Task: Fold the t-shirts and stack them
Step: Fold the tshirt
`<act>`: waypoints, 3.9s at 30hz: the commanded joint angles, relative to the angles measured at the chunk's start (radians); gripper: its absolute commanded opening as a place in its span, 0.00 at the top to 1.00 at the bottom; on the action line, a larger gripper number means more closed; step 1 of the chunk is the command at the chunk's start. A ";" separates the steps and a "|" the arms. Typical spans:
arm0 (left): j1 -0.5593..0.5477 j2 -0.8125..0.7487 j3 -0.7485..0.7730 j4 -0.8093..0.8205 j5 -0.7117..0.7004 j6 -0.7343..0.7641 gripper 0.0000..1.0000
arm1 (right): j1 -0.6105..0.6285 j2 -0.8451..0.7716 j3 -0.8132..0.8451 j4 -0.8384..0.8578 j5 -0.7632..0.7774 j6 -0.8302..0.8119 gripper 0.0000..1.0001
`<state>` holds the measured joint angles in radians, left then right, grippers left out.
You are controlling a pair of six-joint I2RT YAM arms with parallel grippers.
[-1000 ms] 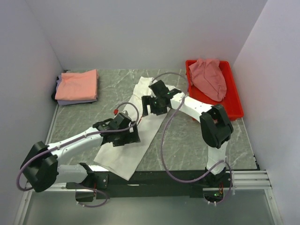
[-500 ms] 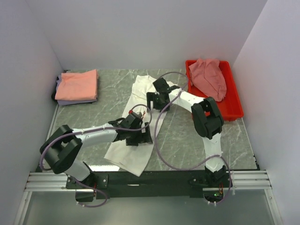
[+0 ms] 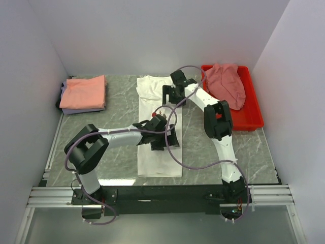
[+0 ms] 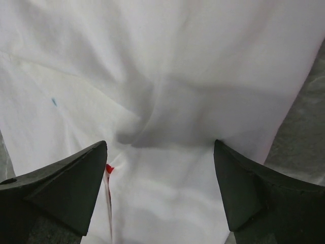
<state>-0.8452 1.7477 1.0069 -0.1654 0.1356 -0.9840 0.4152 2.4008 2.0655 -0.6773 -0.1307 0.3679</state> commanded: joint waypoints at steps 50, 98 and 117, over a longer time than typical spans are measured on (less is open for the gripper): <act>-0.089 -0.602 -0.538 -0.344 -0.145 -0.193 0.72 | 0.763 -0.887 -1.243 0.030 0.416 0.529 0.18; -0.086 -0.912 -0.532 -0.425 -0.223 -0.285 0.99 | 0.755 -1.224 -1.421 0.065 0.336 0.482 1.00; 0.268 -0.643 -0.222 -0.203 -0.228 0.022 1.00 | 0.413 -1.076 -1.046 0.172 0.476 0.108 1.00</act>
<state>-0.6315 1.0805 0.7349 -0.4667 -0.1364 -1.0500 0.8684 1.3010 0.9390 -0.5629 0.2943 0.5690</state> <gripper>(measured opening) 0.071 0.013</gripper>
